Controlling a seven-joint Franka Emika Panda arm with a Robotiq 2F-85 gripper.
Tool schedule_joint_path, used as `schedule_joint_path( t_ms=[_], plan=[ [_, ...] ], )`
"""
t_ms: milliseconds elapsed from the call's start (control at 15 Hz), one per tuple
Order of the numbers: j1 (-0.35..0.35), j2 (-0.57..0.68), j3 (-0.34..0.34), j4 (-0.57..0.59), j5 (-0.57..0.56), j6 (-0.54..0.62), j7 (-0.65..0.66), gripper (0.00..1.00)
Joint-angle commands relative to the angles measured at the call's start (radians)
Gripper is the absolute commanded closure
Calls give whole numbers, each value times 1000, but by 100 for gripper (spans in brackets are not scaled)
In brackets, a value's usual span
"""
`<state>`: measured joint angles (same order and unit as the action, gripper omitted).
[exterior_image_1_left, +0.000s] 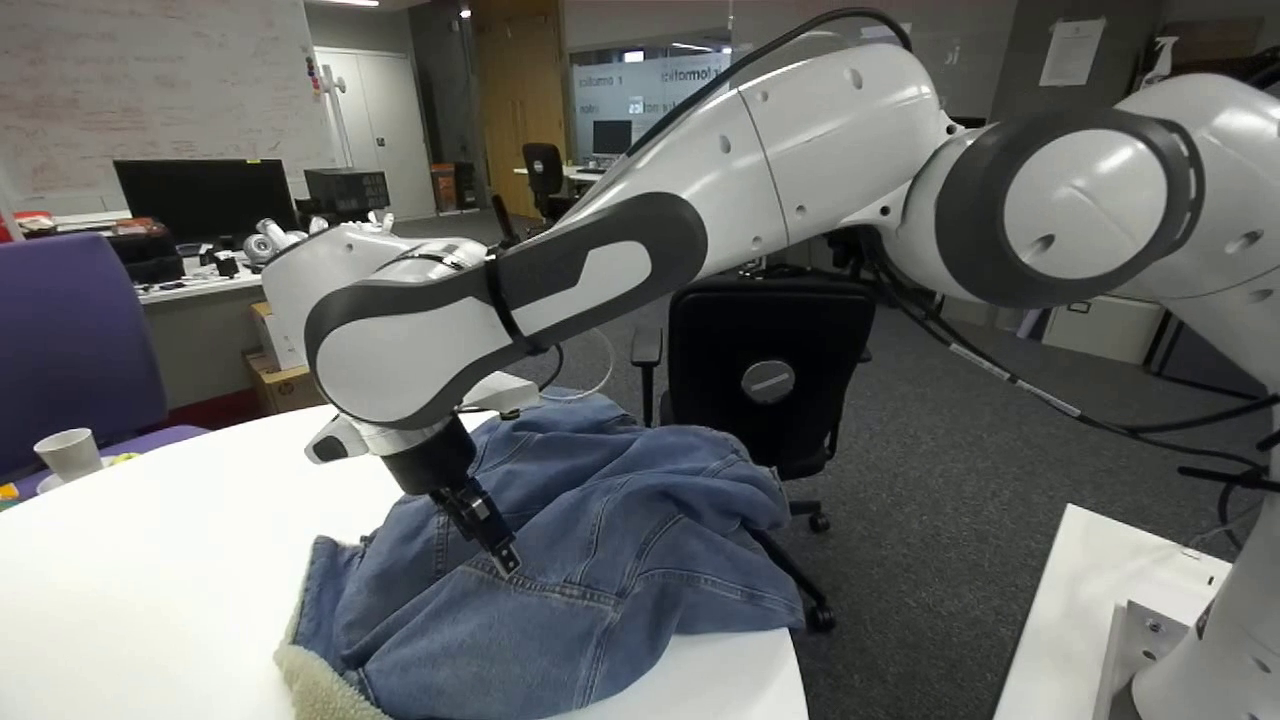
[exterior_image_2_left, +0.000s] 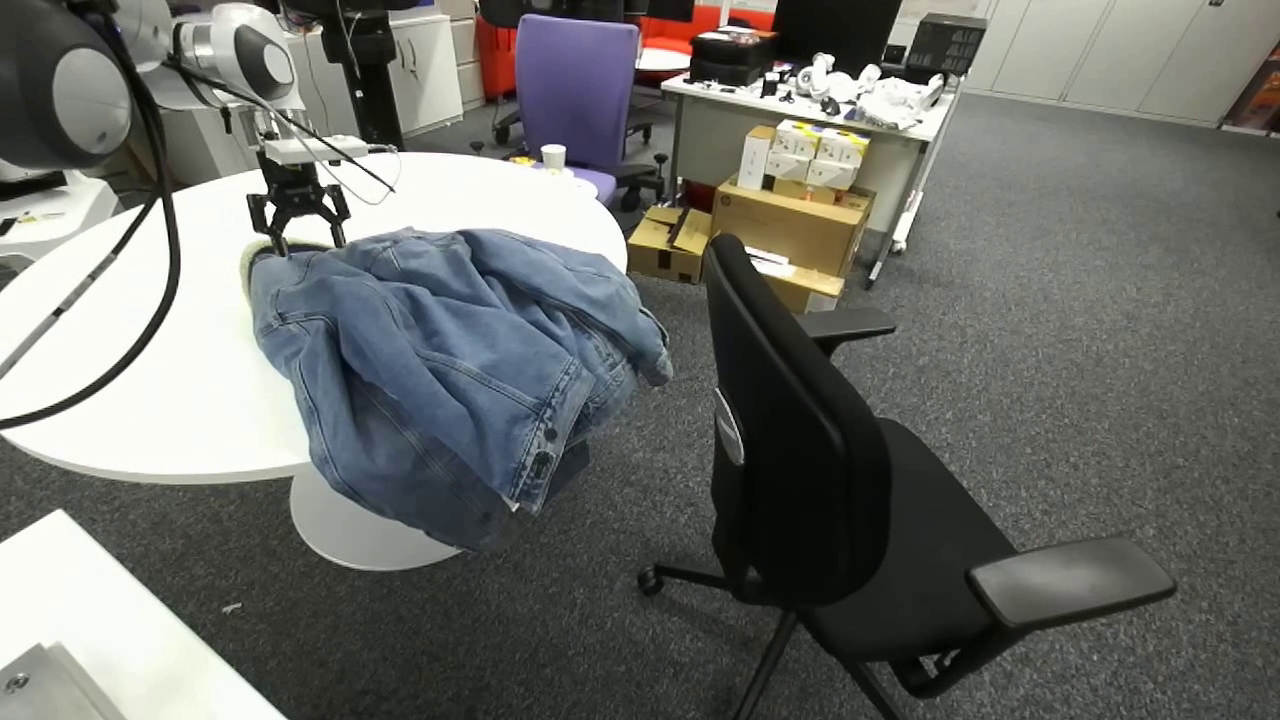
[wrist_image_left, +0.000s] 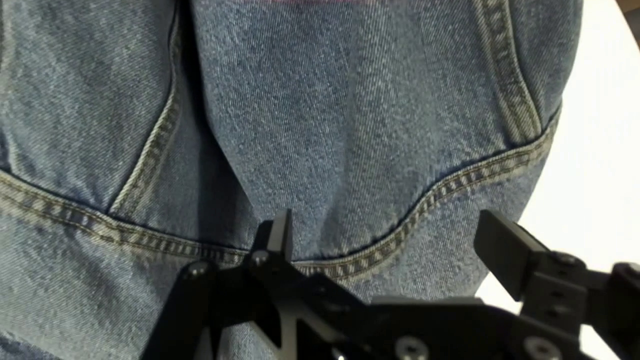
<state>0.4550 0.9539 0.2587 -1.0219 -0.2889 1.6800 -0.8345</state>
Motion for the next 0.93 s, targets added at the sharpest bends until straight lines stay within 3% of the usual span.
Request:
schedule_joint_path(
  t_ms=[0, 400, 600, 867],
  plan=[
    [-11, 10, 9, 6, 30, 20, 13, 32],
    [-3, -13, 22, -52, 42, 49, 25, 79],
    [32, -38, 2, -111, 3, 106, 94, 100],
    [31, -77, 16, -232, 12, 231, 206, 99]
  ],
)
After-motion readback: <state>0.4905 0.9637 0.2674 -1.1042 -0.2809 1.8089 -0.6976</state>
